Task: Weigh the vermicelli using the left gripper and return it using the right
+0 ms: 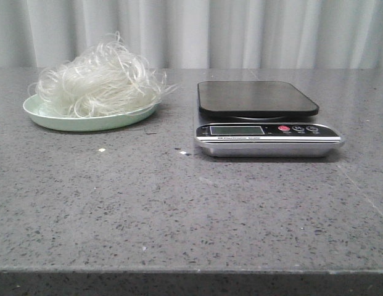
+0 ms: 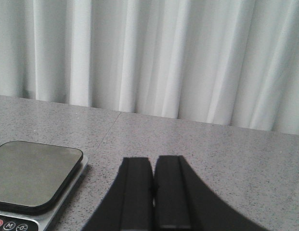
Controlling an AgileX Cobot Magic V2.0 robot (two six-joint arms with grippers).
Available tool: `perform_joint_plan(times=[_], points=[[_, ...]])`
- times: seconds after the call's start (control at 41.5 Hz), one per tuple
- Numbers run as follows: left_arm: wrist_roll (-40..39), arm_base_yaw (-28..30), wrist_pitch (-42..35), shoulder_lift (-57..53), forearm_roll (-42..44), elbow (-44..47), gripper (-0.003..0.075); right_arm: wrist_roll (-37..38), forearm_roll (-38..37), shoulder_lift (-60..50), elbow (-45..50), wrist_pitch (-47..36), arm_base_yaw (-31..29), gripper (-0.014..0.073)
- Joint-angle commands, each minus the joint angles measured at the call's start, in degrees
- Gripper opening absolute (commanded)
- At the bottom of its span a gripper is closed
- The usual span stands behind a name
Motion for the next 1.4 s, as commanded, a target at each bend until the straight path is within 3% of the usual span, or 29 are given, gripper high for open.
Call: perform_joint_plan(times=[0.0,1.373], points=[[-1.24,-0.68,-3.36,-1.17,0.16,0.50,0.0144,0.03,0.04,0.52,-1.67,-4.67,-0.33,0.0151],[-1.24,-1.33,-3.12,-1.17,0.06,0.50,0.0144,0.10,0.04,0.52,-1.67,-2.79,-0.33,0.0151]])
